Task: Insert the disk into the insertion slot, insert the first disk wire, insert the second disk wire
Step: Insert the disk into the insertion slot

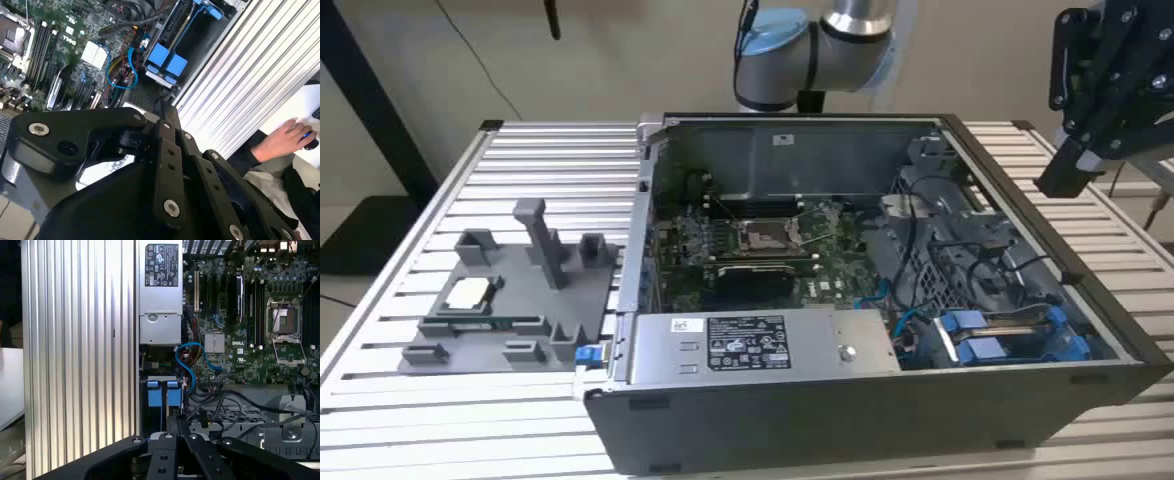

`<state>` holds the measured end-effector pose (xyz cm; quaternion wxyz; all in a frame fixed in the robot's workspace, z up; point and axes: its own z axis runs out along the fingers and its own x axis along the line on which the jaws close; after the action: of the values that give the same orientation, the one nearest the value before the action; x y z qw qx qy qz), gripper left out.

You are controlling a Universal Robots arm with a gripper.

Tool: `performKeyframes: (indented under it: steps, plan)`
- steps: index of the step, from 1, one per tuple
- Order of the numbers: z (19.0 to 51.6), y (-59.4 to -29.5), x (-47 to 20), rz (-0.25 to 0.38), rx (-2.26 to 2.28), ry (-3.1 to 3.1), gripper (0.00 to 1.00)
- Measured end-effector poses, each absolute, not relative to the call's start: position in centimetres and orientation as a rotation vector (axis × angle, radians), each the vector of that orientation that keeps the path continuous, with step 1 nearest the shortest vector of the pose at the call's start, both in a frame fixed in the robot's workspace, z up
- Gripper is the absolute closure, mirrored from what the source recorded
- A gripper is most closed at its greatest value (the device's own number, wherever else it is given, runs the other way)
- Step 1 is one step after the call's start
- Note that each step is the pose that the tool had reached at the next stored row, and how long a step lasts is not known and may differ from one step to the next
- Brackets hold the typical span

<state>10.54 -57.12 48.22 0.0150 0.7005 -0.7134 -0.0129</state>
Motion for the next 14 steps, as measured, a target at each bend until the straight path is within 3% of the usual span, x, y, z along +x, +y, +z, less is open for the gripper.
performKeyframes:
  steps: [14]
  plan:
    - [48.05,-57.12,10.54,-0.034,2.183,-2.223,0.89]
